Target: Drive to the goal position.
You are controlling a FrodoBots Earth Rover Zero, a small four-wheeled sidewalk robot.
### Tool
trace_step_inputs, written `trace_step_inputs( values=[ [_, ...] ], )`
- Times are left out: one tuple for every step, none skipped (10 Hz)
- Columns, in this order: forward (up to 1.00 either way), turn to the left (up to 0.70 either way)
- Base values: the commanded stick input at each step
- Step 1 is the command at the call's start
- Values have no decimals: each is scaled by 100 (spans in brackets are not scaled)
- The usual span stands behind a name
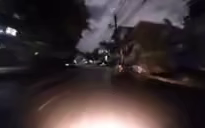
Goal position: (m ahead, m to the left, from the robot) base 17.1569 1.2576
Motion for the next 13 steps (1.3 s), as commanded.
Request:
trace_step_inputs(
  values=[
    [100, 0],
    [100, 0],
    [100, 20],
    [100, 27],
    [100, 27],
    [100, 13],
    [100, 0],
    [100, 0],
    [100, 0],
    [100, 0],
    [100, 0],
    [100, 23],
    [100, 9]
  ],
)
